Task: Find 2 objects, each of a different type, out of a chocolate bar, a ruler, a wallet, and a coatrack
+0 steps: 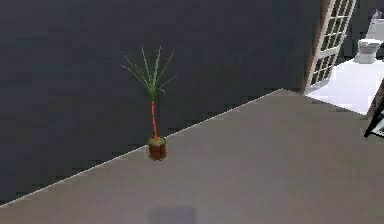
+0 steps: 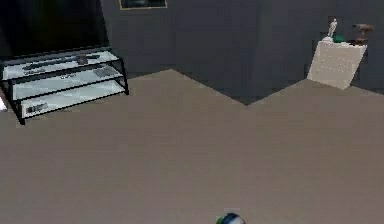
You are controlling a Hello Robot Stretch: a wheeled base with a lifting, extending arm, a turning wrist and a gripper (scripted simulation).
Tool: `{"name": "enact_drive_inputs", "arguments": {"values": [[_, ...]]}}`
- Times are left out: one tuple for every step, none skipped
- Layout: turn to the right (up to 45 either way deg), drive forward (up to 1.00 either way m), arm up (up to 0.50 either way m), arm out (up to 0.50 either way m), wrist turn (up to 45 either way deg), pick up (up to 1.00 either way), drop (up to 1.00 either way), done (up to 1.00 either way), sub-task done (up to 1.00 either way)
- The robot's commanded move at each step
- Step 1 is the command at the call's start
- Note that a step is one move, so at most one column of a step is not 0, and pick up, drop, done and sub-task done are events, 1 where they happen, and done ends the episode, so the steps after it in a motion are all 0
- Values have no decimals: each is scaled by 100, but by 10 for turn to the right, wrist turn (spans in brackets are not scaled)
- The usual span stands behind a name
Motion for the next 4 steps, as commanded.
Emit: {"name": "enact_drive_inputs", "arguments": {"values": [[330,0,0,0,0,0,0,0,0],[30,0,0,0,0,0,0,0,0],[0,100,0,0,0,0,0,0,0],[0,100,0,0,0,0,0,0,0]]}}
